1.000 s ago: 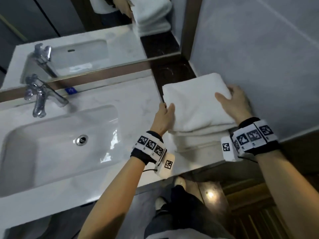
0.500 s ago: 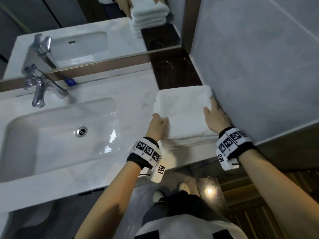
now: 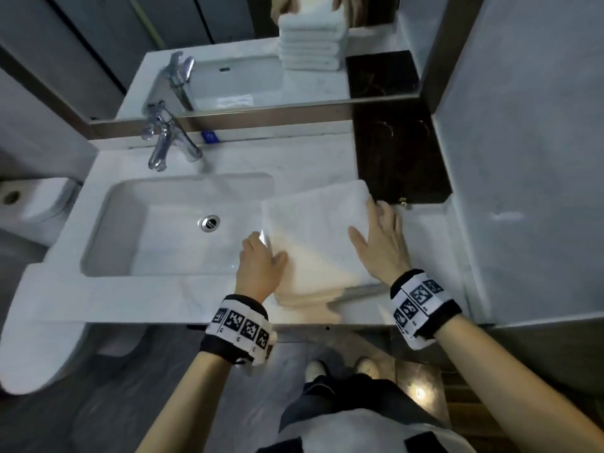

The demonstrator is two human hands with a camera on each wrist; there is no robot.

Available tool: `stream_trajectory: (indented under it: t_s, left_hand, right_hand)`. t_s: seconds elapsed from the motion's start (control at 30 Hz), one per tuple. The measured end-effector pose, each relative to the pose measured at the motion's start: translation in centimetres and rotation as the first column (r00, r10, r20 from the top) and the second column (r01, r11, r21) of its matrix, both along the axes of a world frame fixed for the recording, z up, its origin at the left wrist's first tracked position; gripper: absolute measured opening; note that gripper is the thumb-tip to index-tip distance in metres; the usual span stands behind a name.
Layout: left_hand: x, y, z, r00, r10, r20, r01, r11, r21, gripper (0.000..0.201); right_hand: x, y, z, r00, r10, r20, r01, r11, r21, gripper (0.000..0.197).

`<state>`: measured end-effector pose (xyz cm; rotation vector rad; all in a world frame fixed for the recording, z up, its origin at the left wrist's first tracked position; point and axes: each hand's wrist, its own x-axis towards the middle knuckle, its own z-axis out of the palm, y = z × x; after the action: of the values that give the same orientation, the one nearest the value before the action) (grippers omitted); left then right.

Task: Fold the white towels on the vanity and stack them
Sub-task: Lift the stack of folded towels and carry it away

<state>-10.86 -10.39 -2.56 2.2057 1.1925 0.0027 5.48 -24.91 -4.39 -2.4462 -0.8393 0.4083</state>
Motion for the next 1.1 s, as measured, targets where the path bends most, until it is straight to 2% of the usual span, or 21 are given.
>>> stream_trajectory:
  t_s: [0.07,0.13,0.17,0.23,0.3,0.43,0.5,0.6,0.67,0.7,0.73,0.77,0.8,0.83,0.9,0.97,1.03,1.1]
  left_hand:
    - [0.6,-0.1,0.6,0.992,-0.110,0.059,0.089,0.957,0.276,0.067]
    - [2.4,-0.5,0.8,0.958,-0.279,0.067,0.227,0.880,0.418,0.067]
    - [3.4,-0.7,0.5,0.942,-0.334,0.029,0.291,0.857,0.424,0.065]
    - [4.7,-1.0,-1.1,0.936,-0.345,-0.065,0.346,0.872,0.346,0.062]
    - [5.0,-1.1,-3.1,0.946,-0.303,-0.110,0.323,0.906,0.274,0.063]
    - [4.4,-1.2,-5.2,0.954,-0.287,-0.087,0.300,0.909,0.290,0.068]
    - [4.4,-1.3,-5.3,0.959,-0.276,-0.068,0.283,0.909,0.307,0.068]
    - [4.2,-1.5,-5.2,0.974,-0.228,0.013,0.215,0.932,0.291,0.069]
    - [3.7,-1.3,-5.1,0.975,-0.163,0.153,0.130,0.970,0.207,0.073]
    - [3.2,-1.2,-4.9,0.958,-0.072,0.278,0.057,0.996,0.062,0.076]
    - [2.6,-1.2,-4.6,0.919,0.085,0.384,-0.031,0.989,-0.145,0.081]
    - [1.9,-1.2,-4.5,0.880,0.252,0.403,-0.103,0.929,-0.356,0.086]
    - [1.0,-1.3,-4.6,0.861,0.373,0.346,-0.161,0.845,-0.509,0.089]
    - [0.2,-1.6,-4.6,0.873,0.418,0.251,-0.210,0.787,-0.580,0.089]
    - [-1.4,-2.4,-5.0,0.899,0.415,0.142,-0.250,0.751,-0.611,0.084]
    - [-2.6,-3.3,-5.0,0.901,0.402,0.161,-0.227,0.755,-0.615,0.073]
    - [-3.5,-4.1,-5.0,0.908,0.375,0.184,-0.189,0.761,-0.621,0.062]
    - [-4.5,-4.8,-4.9,0.907,0.394,0.152,-0.205,0.725,-0.658,0.065]
  right_hand:
    - [0.4,0.6,0.0,0.981,0.105,0.166,-0.111,0.994,0.024,0.066]
    - [0.9,1.6,-0.3,0.939,0.229,0.258,-0.232,0.973,-0.022,0.063]
    - [1.2,2.2,-0.6,0.922,0.279,0.268,-0.270,0.960,-0.069,0.062]
    - [1.7,3.1,-1.5,0.904,0.347,0.249,-0.315,0.936,-0.159,0.060]
    - [2.1,3.4,-2.6,0.902,0.381,0.203,-0.343,0.918,-0.199,0.059]
    - [2.4,3.4,-3.7,0.906,0.401,0.136,-0.374,0.909,-0.183,0.059]
    - [3.0,3.3,-3.6,0.904,0.423,0.062,-0.415,0.903,-0.109,0.056]
    - [3.8,2.3,-3.2,0.895,0.413,-0.170,-0.398,0.910,0.119,0.053]
    - [3.6,1.3,-3.2,0.887,0.350,-0.301,-0.292,0.931,0.221,0.058]
    - [3.3,0.9,-3.1,0.874,0.296,-0.385,-0.199,0.942,0.272,0.063]
    - [2.9,0.5,-3.0,0.842,0.230,-0.488,-0.077,0.947,0.313,0.068]
    - [2.6,0.0,-3.0,0.789,0.165,-0.592,0.050,0.943,0.330,0.072]
    - [2.2,-0.5,-3.1,0.722,0.116,-0.682,0.154,0.934,0.322,0.074]
    - [1.8,-1.1,-3.0,0.656,0.087,-0.750,0.215,0.931,0.295,0.073]
    - [1.1,-2.3,-3.2,0.568,0.053,-0.822,0.238,0.945,0.226,0.065]
    - [0.7,-3.5,-3.9,0.519,0.028,-0.854,0.237,0.956,0.175,0.062]
    - [0.1,-4.7,-4.4,0.492,0.021,-0.871,0.228,0.962,0.151,0.062]
    - [-0.6,-5.8,-4.3,0.493,0.009,-0.870,0.216,0.967,0.133,0.062]
